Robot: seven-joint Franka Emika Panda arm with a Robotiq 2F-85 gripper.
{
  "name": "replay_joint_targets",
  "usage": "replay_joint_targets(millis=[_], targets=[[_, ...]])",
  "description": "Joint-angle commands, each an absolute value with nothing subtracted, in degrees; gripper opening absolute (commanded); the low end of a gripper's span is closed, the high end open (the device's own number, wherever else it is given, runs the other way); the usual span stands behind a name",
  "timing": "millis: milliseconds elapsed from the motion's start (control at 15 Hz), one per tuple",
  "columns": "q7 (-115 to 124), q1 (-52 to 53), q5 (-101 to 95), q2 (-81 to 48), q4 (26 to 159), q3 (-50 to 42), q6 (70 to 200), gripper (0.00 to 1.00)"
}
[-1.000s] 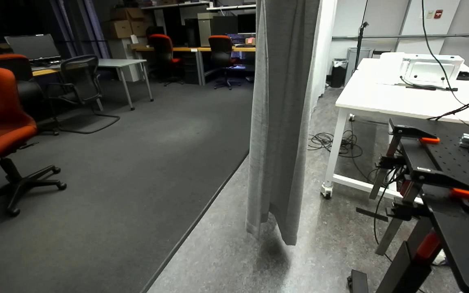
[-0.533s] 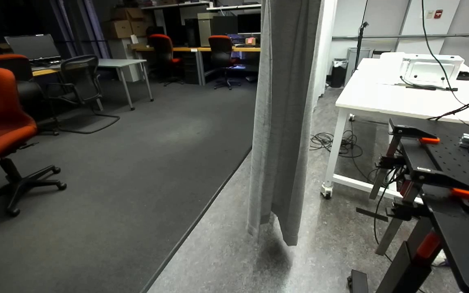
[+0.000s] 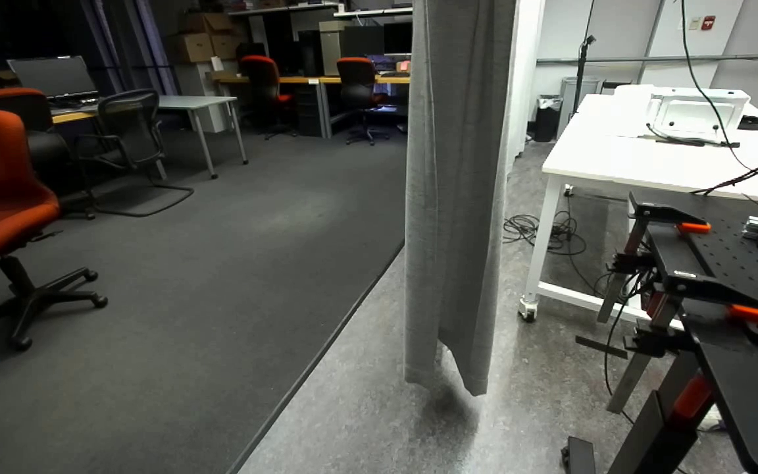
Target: Pull the curtain open to the right
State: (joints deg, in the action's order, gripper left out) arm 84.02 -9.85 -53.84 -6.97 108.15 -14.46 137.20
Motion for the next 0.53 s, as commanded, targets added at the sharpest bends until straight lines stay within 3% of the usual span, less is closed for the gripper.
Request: replay_joint_targets(millis=[0, 467], targets=[[82.17, -9.09, -45.91, -9.06, 112.84, -11.27, 139.66, 0.01], [69.96, -4.13, -30.60, -6.80, 113.94, -4.56, 138.82, 0.01]])
